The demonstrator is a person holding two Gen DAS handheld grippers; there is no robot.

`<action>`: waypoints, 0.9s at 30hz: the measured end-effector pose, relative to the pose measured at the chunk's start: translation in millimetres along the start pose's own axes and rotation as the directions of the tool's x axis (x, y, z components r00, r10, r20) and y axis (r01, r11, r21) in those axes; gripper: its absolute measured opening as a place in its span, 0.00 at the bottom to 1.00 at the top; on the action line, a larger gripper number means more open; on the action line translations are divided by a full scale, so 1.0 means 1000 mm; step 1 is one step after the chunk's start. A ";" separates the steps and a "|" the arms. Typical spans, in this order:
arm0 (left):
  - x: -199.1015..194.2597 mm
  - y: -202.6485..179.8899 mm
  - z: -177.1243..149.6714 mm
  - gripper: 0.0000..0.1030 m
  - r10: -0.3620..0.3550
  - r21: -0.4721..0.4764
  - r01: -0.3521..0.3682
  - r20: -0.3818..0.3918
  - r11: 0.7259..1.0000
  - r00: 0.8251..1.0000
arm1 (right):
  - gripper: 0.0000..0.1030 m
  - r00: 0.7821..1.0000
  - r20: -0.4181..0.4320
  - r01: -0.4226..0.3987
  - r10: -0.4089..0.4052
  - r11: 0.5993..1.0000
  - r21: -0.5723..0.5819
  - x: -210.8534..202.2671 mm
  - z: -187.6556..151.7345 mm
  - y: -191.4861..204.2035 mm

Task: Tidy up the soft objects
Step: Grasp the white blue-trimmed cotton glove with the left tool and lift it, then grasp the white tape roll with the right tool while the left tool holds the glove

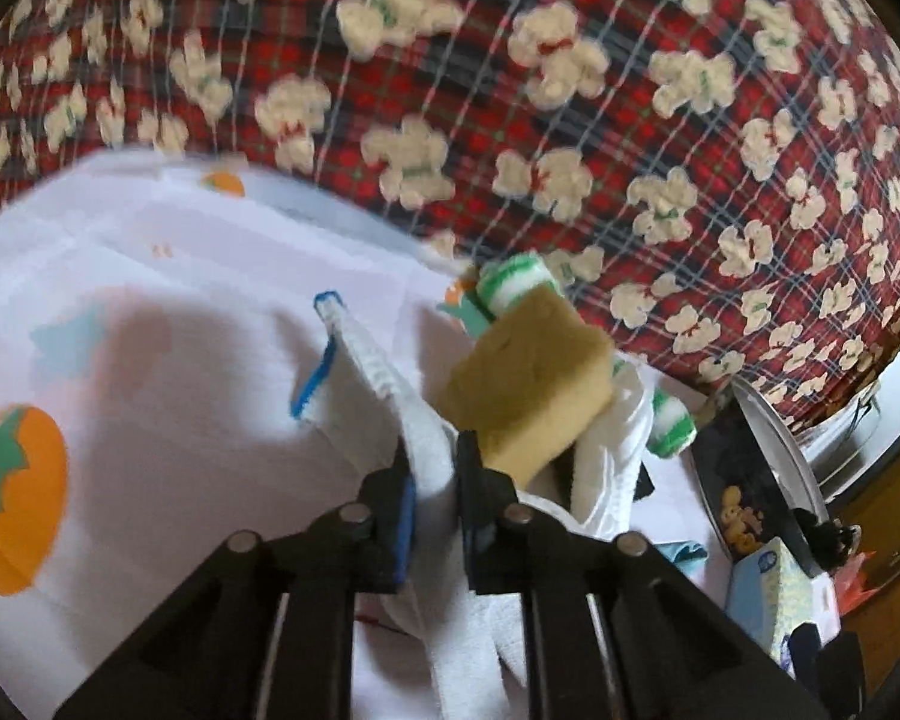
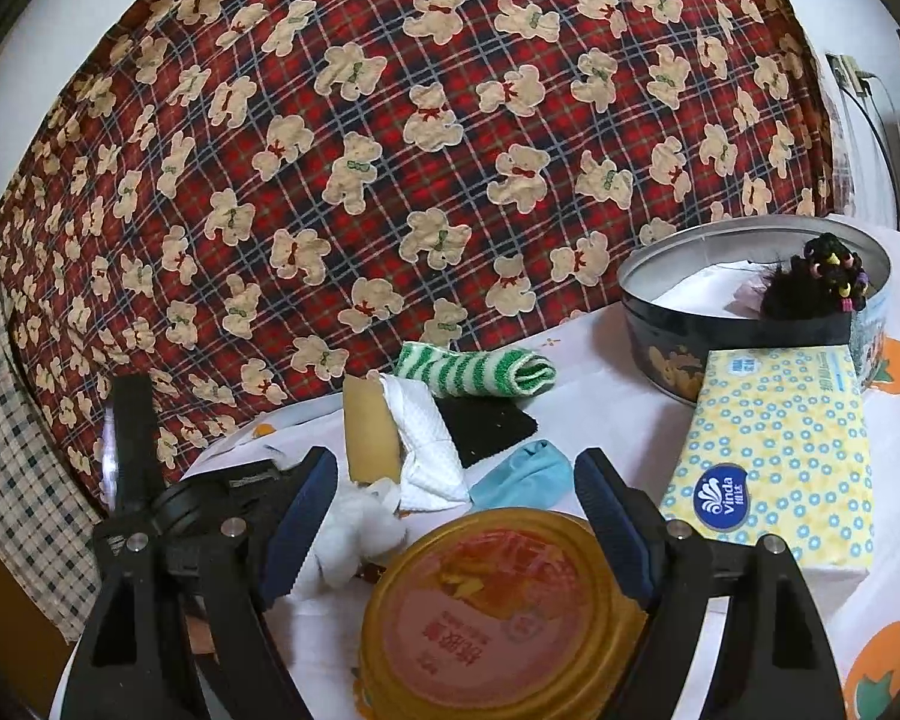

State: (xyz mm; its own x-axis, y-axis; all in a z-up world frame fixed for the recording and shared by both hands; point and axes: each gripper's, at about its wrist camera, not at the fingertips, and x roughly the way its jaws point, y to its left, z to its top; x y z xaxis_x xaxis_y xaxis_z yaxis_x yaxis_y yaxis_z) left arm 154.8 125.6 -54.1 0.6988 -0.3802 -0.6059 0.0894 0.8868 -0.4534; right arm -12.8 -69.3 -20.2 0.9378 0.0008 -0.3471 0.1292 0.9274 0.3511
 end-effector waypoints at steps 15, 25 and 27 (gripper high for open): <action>0.007 -0.002 -0.003 0.11 -0.046 0.006 0.046 -0.056 0.999 0.997 | 0.81 0.999 -0.043 -0.033 0.033 0.999 0.000 0.006 -0.002 0.002; -0.081 0.006 0.015 0.11 0.214 0.099 -0.256 0.315 0.962 0.925 | 0.80 0.992 -0.060 -0.116 0.115 0.993 -0.027 0.015 0.013 0.001; -0.087 0.009 0.017 0.11 0.280 0.101 -0.336 0.360 0.936 0.890 | 0.73 0.985 -0.090 -0.154 0.147 0.985 -0.079 0.020 0.012 0.015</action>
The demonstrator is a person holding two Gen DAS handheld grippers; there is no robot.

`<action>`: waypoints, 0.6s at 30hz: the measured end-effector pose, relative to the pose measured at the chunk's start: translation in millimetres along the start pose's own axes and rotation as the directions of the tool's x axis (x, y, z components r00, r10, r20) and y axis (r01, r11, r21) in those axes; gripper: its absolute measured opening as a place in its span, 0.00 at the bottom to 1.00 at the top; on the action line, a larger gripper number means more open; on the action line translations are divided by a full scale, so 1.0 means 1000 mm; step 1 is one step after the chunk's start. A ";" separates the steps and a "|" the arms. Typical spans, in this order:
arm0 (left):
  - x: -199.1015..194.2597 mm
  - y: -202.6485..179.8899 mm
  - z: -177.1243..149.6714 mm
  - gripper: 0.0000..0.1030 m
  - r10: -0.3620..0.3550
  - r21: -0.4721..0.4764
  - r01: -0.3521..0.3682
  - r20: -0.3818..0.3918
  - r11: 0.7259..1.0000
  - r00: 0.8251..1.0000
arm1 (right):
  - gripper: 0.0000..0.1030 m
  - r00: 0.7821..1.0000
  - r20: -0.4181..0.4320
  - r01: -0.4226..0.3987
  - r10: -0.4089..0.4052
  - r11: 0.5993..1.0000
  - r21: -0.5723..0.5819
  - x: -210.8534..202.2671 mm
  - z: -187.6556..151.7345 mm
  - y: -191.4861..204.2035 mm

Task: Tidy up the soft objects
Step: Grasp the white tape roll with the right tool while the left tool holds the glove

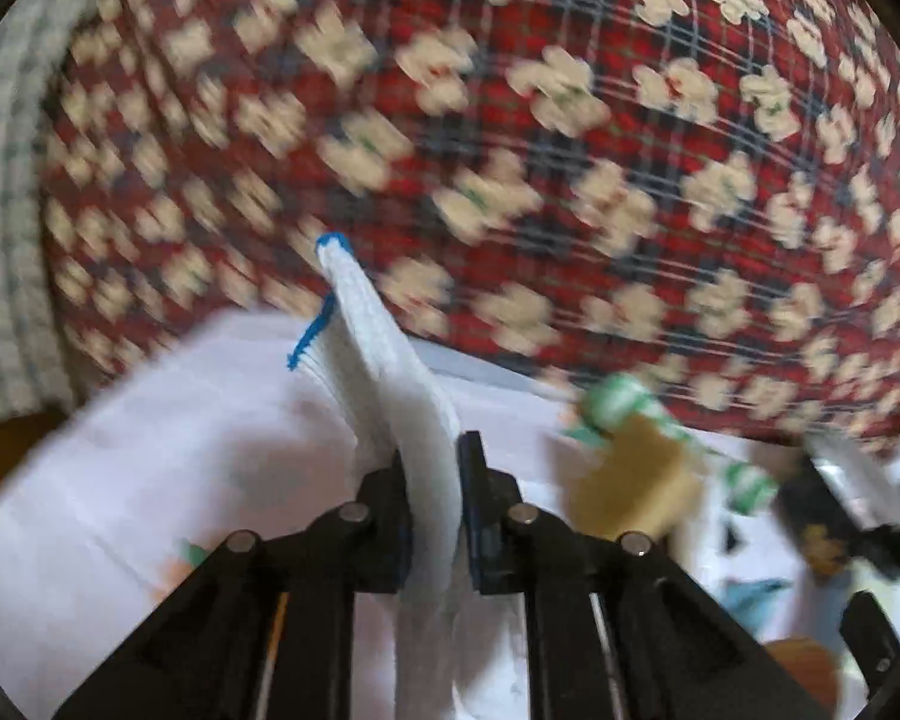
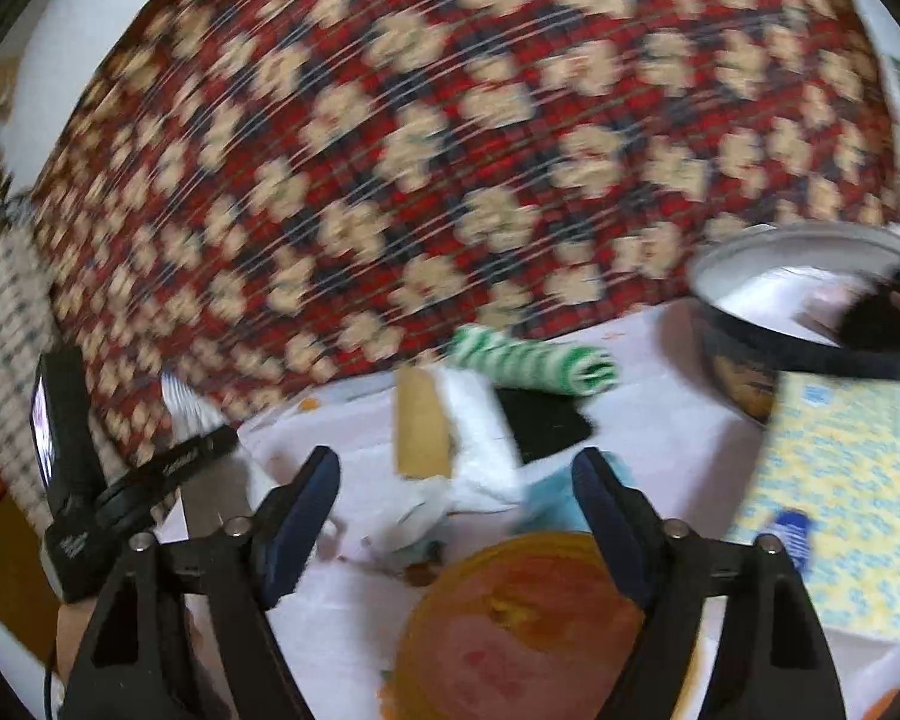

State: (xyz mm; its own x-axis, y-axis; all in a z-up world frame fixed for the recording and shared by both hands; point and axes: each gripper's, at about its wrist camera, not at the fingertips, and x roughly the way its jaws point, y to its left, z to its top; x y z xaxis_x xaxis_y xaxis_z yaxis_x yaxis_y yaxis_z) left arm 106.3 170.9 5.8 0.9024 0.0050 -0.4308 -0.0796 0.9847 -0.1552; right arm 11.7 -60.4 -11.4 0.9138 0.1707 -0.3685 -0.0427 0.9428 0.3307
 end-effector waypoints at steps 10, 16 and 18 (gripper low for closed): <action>0.007 0.039 0.006 0.11 0.057 -0.091 -0.058 -0.012 0.994 0.998 | 0.51 0.953 -0.303 -0.077 0.013 0.977 -0.200 0.075 -0.004 0.062; 0.010 0.058 0.006 0.11 0.061 -0.178 -0.067 -0.040 0.982 0.997 | 0.39 0.929 -0.369 -0.081 -0.030 0.956 -0.282 0.096 -0.007 0.071; 0.011 0.058 0.005 0.11 0.069 -0.179 -0.076 -0.044 0.981 0.997 | 0.39 0.904 -0.421 -0.064 -0.075 0.950 -0.307 0.110 -0.016 0.074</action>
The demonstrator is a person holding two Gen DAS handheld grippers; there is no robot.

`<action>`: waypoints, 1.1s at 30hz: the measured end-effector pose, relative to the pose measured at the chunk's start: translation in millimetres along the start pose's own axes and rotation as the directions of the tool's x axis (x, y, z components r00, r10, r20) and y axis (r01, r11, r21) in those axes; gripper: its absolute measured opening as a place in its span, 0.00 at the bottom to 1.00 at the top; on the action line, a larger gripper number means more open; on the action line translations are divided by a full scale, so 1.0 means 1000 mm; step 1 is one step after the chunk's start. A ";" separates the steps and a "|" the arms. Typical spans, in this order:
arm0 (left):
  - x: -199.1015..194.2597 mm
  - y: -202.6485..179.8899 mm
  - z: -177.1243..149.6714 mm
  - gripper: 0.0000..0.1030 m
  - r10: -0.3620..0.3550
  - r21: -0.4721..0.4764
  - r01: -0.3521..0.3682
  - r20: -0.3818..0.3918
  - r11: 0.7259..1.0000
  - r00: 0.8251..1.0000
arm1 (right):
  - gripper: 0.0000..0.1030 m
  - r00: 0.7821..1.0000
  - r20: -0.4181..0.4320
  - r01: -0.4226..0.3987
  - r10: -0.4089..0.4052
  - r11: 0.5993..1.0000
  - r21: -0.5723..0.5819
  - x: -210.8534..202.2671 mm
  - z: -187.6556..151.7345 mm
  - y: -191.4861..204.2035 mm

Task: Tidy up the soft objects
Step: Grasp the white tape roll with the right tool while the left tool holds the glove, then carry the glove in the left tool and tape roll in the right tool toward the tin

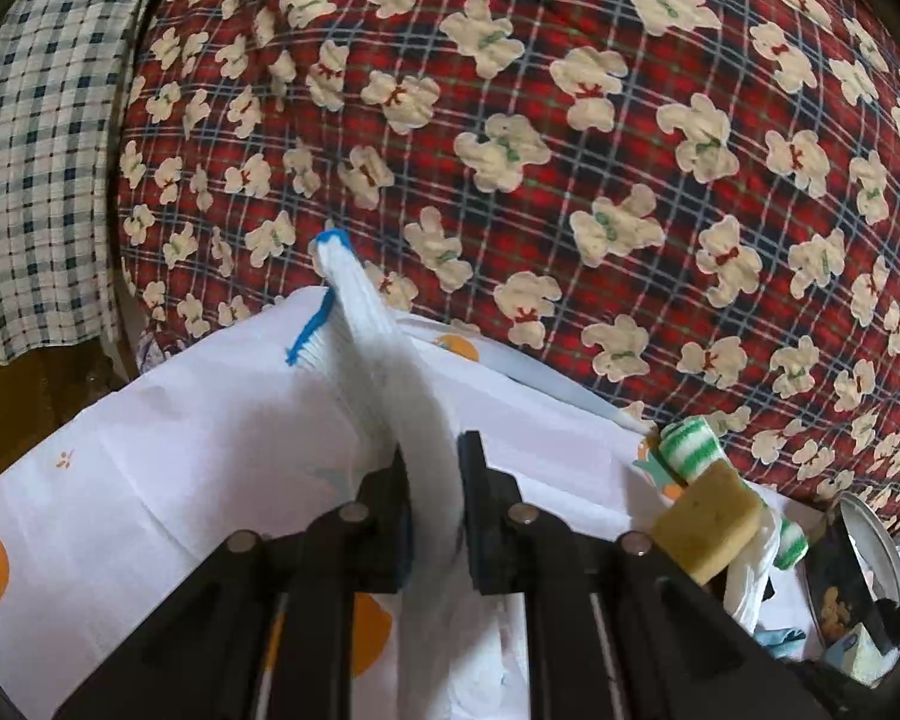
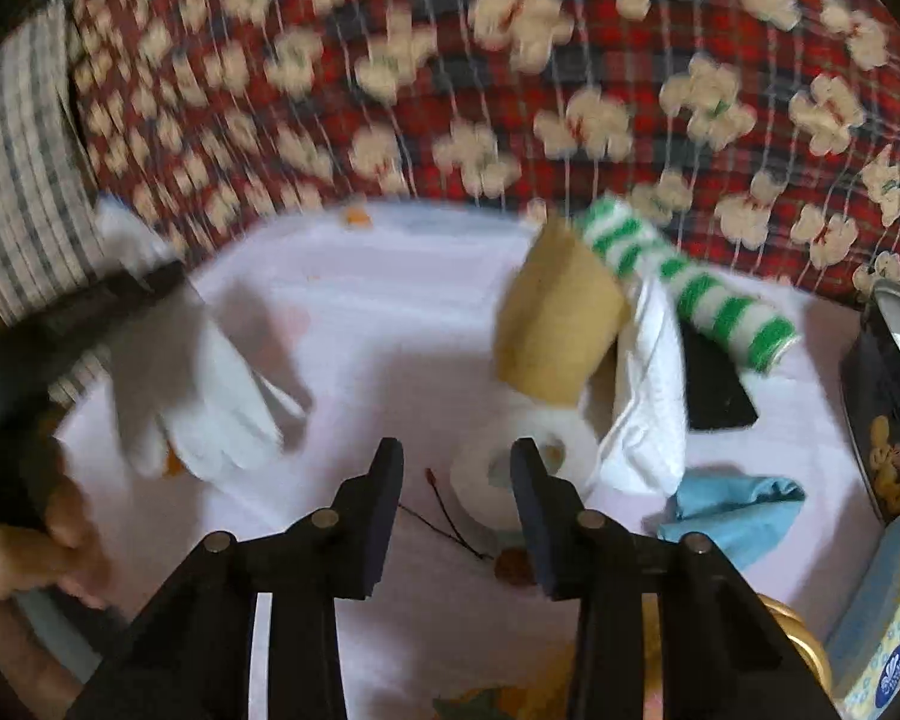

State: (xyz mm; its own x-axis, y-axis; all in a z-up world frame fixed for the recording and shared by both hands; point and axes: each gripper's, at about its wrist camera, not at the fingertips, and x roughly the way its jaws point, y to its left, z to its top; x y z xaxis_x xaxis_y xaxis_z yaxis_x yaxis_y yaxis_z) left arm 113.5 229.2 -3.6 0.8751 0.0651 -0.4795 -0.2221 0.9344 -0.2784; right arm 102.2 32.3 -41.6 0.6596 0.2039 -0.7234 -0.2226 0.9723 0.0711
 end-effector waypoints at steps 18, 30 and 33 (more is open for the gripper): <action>0.002 0.009 0.001 0.11 -0.039 -0.071 0.038 -0.011 0.997 0.999 | 0.17 0.877 0.237 -0.459 0.418 0.874 0.158 -0.037 0.004 -0.022; -0.014 -0.022 -0.012 0.11 -0.104 0.064 0.100 0.068 0.993 0.992 | 0.17 0.871 0.382 -0.341 0.309 0.940 0.018 -0.091 -0.027 -0.010; -0.026 -0.030 -0.017 0.11 -0.140 0.089 0.131 0.105 0.987 0.985 | 0.17 0.877 0.395 -0.304 0.273 0.952 0.017 -0.095 -0.032 -0.020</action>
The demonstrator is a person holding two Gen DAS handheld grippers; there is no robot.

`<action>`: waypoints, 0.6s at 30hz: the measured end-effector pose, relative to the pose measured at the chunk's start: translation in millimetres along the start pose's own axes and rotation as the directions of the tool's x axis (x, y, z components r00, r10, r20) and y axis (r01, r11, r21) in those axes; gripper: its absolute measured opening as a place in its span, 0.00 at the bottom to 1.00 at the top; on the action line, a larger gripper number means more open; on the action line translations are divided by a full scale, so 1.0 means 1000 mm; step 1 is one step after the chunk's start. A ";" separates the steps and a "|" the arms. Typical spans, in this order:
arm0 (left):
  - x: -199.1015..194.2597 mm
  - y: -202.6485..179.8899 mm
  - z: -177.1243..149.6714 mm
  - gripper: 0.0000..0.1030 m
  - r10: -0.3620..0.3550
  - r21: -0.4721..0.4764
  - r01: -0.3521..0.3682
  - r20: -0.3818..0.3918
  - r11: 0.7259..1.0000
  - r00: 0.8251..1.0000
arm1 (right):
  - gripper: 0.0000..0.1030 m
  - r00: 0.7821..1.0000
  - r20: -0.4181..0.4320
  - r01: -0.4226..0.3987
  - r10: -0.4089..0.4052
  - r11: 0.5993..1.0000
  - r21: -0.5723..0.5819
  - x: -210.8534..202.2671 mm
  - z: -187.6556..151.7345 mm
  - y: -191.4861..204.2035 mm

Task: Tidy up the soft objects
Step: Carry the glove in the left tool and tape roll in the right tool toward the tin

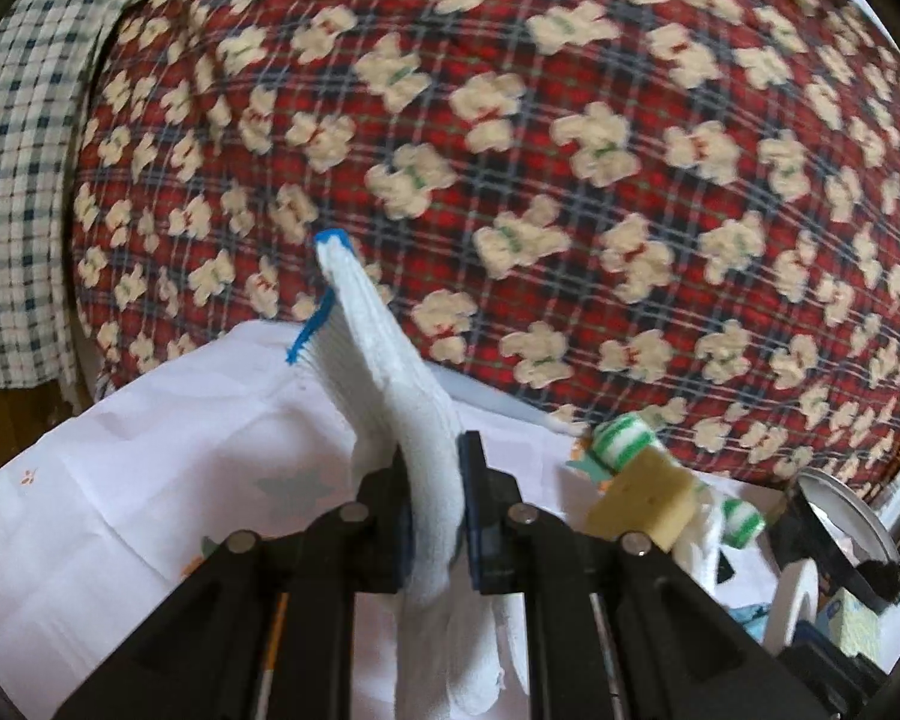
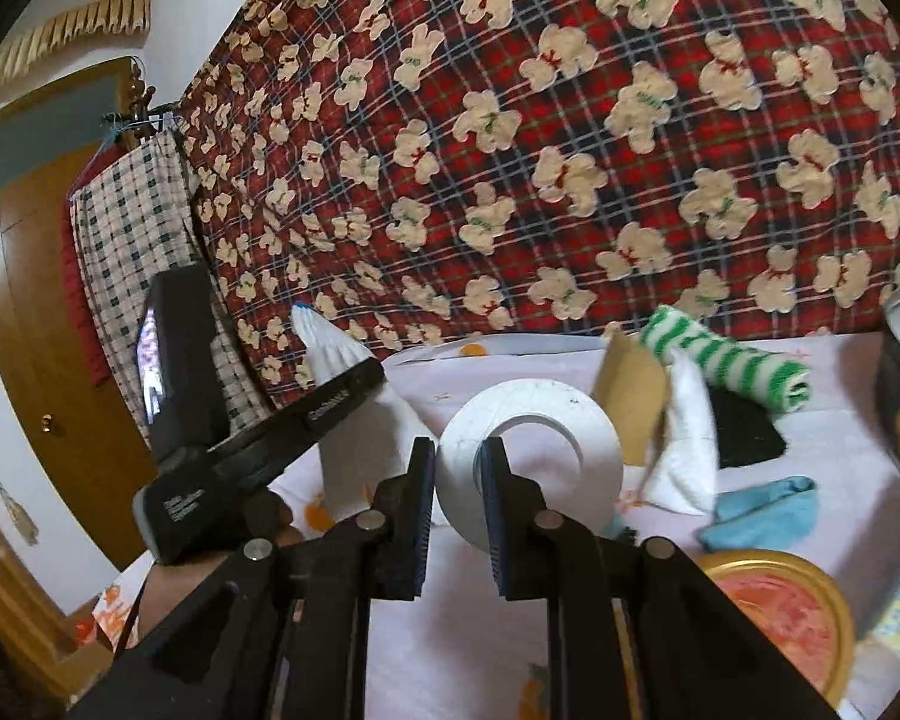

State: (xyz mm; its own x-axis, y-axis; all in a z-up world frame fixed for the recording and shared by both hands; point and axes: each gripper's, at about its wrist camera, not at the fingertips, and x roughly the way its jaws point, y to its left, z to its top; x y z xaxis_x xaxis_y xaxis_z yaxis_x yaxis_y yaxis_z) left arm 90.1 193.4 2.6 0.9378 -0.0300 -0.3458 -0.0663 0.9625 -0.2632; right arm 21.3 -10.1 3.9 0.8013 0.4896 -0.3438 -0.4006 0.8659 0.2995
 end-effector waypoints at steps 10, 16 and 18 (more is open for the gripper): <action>-0.065 -0.028 -0.022 0.11 -0.105 0.082 0.093 0.158 0.992 0.982 | 0.17 0.994 0.098 0.055 -0.044 0.992 -0.113 -0.043 -0.008 0.009; -0.084 -0.035 -0.035 0.11 -0.123 0.077 0.112 0.155 0.991 0.980 | 0.17 0.985 0.154 0.115 -0.083 0.971 -0.210 -0.063 -0.018 0.021; -0.089 -0.038 -0.039 0.11 -0.124 0.078 0.113 0.152 0.990 0.981 | 0.17 0.982 0.160 0.131 -0.096 0.966 -0.222 -0.066 -0.021 0.021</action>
State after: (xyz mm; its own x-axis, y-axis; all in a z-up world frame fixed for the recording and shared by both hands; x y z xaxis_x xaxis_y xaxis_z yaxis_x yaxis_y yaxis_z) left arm -4.1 149.2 8.5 0.9797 -0.1076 -0.1691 0.0671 0.9711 -0.2293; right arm -49.5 -21.9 14.5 0.8968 0.3814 -0.2242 -0.3810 0.9234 0.0467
